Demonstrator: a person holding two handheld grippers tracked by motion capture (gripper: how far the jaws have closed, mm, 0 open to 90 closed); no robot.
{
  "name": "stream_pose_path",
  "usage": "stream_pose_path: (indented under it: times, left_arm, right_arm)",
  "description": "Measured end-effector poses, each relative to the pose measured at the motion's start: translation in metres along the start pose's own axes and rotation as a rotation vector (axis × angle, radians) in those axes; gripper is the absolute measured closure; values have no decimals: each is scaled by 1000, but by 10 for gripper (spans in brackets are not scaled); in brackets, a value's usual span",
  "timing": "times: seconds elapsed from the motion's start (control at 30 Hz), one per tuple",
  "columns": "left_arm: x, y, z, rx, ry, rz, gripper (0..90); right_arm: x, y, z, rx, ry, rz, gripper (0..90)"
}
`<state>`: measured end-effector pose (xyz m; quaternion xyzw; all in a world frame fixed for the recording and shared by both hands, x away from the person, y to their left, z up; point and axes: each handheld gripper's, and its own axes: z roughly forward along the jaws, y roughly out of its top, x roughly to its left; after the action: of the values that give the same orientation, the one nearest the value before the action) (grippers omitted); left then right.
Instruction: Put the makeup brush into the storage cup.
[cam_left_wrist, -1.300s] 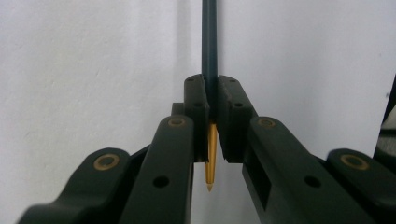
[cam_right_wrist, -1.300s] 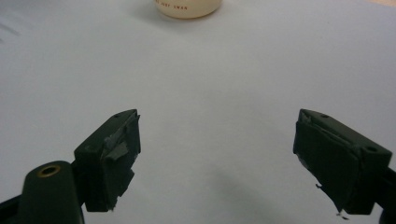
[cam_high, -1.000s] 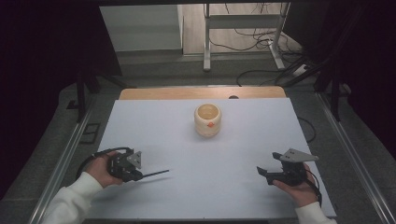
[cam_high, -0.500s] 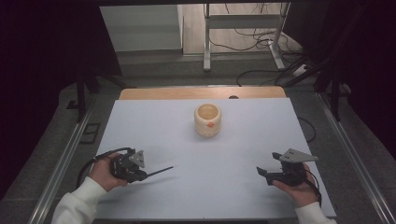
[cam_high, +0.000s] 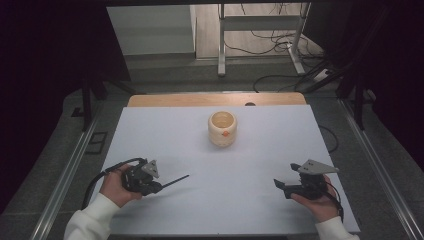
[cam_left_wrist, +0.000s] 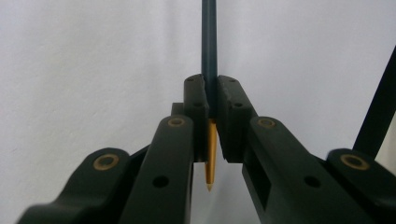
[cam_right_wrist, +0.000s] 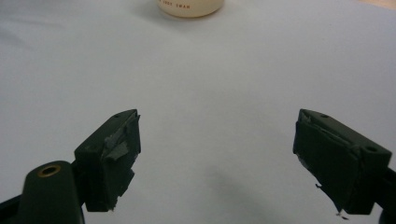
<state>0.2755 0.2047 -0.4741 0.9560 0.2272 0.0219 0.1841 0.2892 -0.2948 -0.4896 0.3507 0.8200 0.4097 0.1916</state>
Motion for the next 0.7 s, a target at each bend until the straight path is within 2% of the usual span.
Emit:
stream_pose_path:
  times: [0.2,0.53,0.7]
  left_arm:
    - [-2,5,3,-13,-1,-33,836]
    - [-3,11,7,-16,-5,-63,837]
    - [-3,15,9,-17,-11,-78,837]
  right_arm:
    - [1,1,1,-1,-2,-3,159]
    - [6,4,2,1,1,-16,160]
    - [11,8,5,4,3,-39,160]
